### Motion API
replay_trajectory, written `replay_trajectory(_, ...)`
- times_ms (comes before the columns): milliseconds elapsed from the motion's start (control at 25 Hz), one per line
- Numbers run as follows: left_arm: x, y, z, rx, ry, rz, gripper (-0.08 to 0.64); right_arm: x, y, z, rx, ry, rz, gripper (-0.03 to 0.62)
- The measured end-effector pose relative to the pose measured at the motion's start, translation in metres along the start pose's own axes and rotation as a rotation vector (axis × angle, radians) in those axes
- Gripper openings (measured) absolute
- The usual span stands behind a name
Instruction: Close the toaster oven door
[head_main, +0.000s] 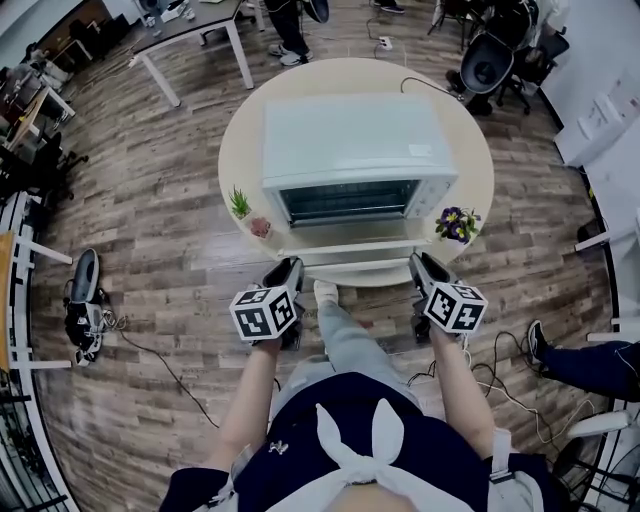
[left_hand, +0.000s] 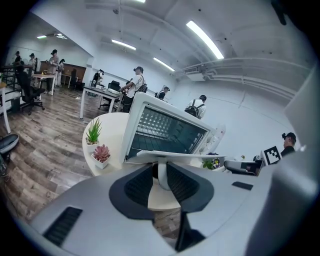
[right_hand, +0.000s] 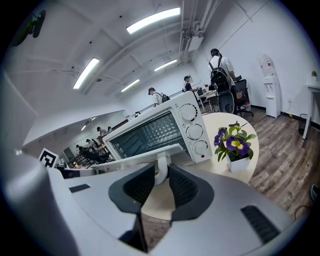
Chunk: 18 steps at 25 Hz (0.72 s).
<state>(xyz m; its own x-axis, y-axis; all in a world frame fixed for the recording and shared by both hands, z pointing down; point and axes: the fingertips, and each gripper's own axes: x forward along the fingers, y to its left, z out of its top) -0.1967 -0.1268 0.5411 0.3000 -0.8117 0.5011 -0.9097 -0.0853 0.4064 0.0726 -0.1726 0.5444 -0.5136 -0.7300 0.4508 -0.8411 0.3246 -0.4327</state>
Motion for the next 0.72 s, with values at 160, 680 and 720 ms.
replay_trajectory(160,0.000,0.000,0.004,0.004,-0.007,0.004,0.098,0.001,0.002,0.004,-0.002,-0.010,0.006,0.097)
replay_trajectory(680,0.001,-0.001,0.017,-0.032,-0.039,-0.006,0.098,0.003,0.004,0.017,0.012,-0.001,0.003,0.097)
replay_trajectory(720,0.001,-0.001,0.019,-0.033,-0.039,-0.007,0.098,0.003,0.005,0.018,0.013,-0.003,0.004,0.097)
